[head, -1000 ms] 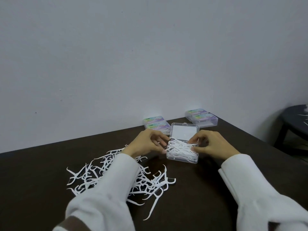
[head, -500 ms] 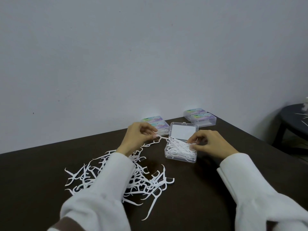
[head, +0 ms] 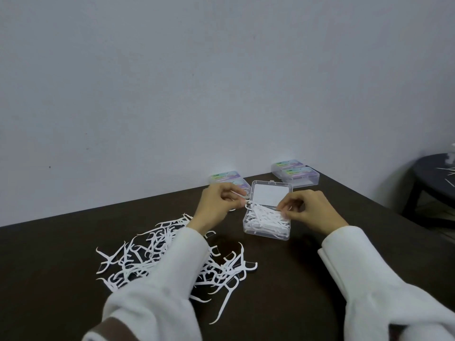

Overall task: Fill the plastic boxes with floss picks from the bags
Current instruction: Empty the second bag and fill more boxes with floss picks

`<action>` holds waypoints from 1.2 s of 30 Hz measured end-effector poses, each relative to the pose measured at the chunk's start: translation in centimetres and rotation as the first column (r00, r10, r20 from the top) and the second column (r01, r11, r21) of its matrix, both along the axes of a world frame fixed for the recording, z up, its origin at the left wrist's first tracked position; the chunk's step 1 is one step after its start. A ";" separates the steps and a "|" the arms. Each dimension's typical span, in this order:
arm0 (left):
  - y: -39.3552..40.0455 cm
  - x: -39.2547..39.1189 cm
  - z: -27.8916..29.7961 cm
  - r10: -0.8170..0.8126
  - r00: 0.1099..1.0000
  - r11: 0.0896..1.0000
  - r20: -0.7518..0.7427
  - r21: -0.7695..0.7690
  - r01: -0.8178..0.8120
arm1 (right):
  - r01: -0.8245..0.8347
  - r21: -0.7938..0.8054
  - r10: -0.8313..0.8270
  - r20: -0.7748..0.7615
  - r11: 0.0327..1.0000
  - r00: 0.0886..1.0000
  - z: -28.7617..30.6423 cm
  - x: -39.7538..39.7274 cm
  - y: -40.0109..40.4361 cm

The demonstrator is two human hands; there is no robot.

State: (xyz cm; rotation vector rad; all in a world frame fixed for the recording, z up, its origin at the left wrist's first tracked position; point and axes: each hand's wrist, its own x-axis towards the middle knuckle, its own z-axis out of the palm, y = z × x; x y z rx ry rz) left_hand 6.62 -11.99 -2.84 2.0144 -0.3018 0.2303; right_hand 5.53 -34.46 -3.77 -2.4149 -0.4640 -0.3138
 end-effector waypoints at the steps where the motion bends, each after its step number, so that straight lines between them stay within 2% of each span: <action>1: -0.5 -0.1 -0.4 0.000 1.000 1.000 0.009 0.018 0.000 | 0.020 0.017 -0.020 0.014 1.000 1.000 0.0 0.1 -0.1; 4: -1.5 -0.4 -1.0 0.004 0.999 1.000 0.047 0.031 -0.005 | 0.098 0.085 -0.102 0.052 0.992 0.993 -0.2 0.3 -0.5; 7: -1.3 -0.4 -1.1 0.050 0.995 0.997 0.081 0.048 -0.054 | 0.140 0.095 -0.143 0.023 0.986 0.990 -0.2 0.3 -0.6; 11: -1.0 -0.4 -1.4 -0.090 0.994 0.992 -0.057 0.082 0.095 | 0.123 0.081 -0.119 -0.057 0.989 0.991 0.0 0.1 -0.6; 13: -1.3 -0.6 -1.4 -0.104 0.993 0.984 -0.058 0.138 0.111 | 0.110 0.080 -0.103 -0.090 0.991 0.991 0.1 0.0 -0.5; 22: -2.2 -1.0 -1.8 0.009 0.997 0.968 0.075 0.250 -0.027 | 0.079 0.052 -0.072 -0.112 0.996 0.991 -0.1 0.1 -0.1; 29: -3.6 -1.7 -2.4 0.070 0.988 0.895 0.137 0.429 -0.122 | 0.072 0.022 -0.070 -0.089 0.997 0.994 -0.2 0.2 0.0; 32: -3.6 -1.6 -2.3 0.066 0.990 0.901 0.128 0.419 -0.114 | 0.082 0.008 -0.081 -0.050 0.997 0.995 -0.2 0.1 0.3; 36: -3.4 -1.3 -2.4 0.021 0.997 0.950 0.075 0.308 -0.043 | 0.065 0.042 -0.063 -0.066 0.997 0.996 -0.1 0.1 0.1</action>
